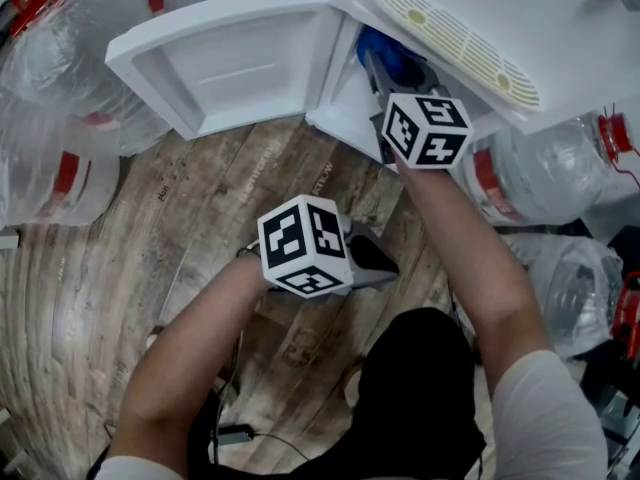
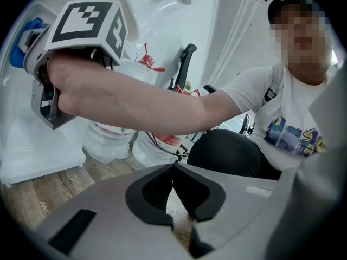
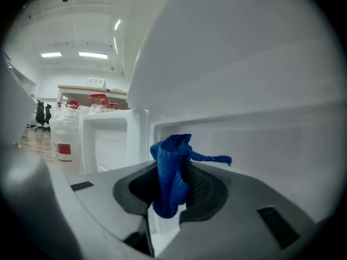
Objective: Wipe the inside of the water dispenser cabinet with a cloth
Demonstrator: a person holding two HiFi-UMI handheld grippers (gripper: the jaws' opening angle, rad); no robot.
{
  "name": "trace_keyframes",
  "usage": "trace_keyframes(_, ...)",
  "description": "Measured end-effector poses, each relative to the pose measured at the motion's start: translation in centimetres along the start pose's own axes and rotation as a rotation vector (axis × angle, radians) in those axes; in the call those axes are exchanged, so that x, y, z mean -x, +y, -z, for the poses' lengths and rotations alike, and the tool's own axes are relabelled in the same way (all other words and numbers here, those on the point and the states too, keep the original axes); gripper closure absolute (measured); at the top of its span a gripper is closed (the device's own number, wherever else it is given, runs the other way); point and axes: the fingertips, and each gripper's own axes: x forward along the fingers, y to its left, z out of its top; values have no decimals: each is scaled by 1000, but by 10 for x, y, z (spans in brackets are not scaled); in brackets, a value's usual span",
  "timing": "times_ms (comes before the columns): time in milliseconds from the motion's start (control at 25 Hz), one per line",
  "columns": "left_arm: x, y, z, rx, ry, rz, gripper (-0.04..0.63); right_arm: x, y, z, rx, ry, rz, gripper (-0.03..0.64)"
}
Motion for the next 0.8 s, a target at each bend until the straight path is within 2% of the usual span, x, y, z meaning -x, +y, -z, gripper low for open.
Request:
trace_keyframes(160, 1, -4, 2, -5, 13, 20, 592, 9, 0, -2, -41, -25, 38, 522)
trace_keyframes(400, 10, -9, 2, -6, 5, 47, 592, 15, -47, 12, -169, 17, 298, 523)
trace_keyframes(520, 18, -14, 1, -10, -4, 56, 592, 17, -67, 20, -226, 30, 401, 523)
trace_keyframes(680, 35, -22, 5, -28, 23, 81, 592, 15, -81, 27, -230, 63, 508, 523)
trace_keyframes(800, 52, -36, 6, -67, 93, 124, 592, 11, -86, 31, -196, 104, 538, 522)
